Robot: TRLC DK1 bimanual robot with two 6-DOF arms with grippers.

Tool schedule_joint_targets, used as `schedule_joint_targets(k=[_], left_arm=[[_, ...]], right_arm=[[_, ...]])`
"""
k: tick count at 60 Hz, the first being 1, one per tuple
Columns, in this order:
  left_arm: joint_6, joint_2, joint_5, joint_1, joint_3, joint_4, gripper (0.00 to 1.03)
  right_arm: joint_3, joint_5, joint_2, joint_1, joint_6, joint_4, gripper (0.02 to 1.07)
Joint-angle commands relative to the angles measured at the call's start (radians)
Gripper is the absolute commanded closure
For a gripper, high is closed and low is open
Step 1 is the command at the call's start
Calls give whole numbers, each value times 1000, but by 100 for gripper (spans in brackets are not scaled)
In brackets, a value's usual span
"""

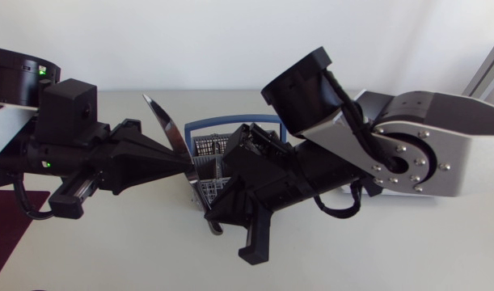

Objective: Sort the cutlery from the basket into the organizer compartments.

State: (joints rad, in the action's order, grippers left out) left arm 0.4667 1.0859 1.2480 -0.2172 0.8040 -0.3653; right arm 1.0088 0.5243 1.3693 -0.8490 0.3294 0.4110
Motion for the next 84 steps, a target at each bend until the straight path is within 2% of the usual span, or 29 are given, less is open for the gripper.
schedule_joint_targets(k=[1,4,19,23,52,64,68,71,78,81,84], left_arm=[[-28,9,19,-2,14,17,100],[-30,9,19,-2,14,17,100],[-31,9,19,-5,12,17,100],[-31,9,19,-8,9,17,100],[-36,8,19,-19,8,16,100],[-37,6,19,-17,8,17,100],[-37,6,19,-17,8,17,100],[-37,6,19,-14,9,17,100],[-45,6,19,2,12,22,99],[-57,6,18,10,14,25,91],[-73,6,18,16,15,37,70]], right_arm=[[14,3,2,-1,-9,8,64],[14,3,1,-1,-9,8,59],[24,6,-1,-9,-15,12,57],[25,6,1,-10,-15,14,52],[27,0,13,-2,-27,0,53],[17,0,16,1,-27,0,75],[17,0,19,1,-27,0,87],[19,0,24,1,-29,0,101],[20,0,24,-1,-29,12,102],[20,5,20,1,-27,20,102],[20,8,16,1,-26,28,102]])
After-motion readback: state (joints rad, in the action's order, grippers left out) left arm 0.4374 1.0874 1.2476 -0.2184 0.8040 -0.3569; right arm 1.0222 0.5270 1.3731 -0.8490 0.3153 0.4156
